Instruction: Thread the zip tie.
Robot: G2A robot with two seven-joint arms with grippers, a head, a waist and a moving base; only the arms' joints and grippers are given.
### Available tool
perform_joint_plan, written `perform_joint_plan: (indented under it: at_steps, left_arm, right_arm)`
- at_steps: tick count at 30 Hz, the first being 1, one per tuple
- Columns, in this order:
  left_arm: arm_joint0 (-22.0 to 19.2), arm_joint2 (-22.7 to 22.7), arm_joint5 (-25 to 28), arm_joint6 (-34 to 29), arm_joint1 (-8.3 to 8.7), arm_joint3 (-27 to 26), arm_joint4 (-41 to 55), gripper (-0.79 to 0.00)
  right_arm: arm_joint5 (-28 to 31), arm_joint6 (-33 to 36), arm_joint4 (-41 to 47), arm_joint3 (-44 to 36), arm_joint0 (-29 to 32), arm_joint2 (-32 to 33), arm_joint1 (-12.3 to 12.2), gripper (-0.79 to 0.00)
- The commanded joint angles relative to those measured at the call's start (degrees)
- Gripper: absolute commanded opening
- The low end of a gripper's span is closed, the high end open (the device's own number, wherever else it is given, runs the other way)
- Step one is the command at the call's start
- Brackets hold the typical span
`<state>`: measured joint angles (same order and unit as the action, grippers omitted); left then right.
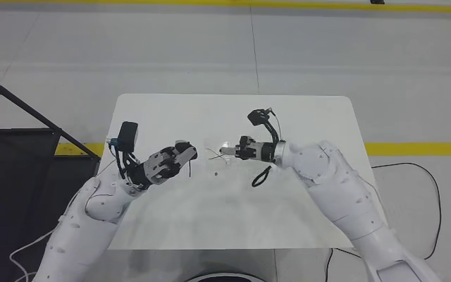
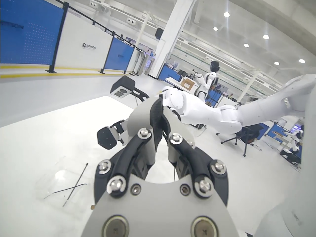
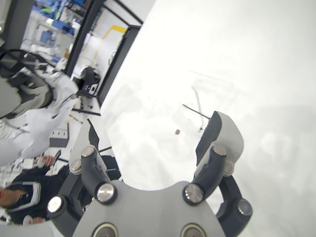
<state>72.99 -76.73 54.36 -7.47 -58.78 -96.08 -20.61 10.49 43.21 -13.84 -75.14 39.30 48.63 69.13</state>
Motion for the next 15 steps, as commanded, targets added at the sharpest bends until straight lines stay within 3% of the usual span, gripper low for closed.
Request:
perform_joint_plan:
  at_steps: [1, 6, 11, 15]
  left_arm:
    - [0.05, 0.57, 1.14, 3.75, -0.44, 1.18, -1.45, -0.785]
    - [0.05, 0.33, 2.45, 11.64, -1.47, 3.13, -8.36, -0.785]
    - [0.33, 0.6, 2.4, 19.8, -2.57, 5.4, -16.46, -0.785]
    - [-0.31, 1.27, 1.91, 23.64, -3.24, 7.45, -20.54, -0.785]
  right_arm:
    - [-6.08, -0.93, -2.46, 0.35, -0.91, -1.13, 0.49, 0.0]
    - [-13.14, 0.75, -6.71, 2.15, -3.57, -4.28, 1.74, -0.108]
    - [-15.24, 2.39, -9.41, 4.03, -5.19, -6.76, 2.83, -0.366]
    - [-15.42, 3.45, -10.82, 5.1, -5.88, -7.94, 3.47, -0.406]
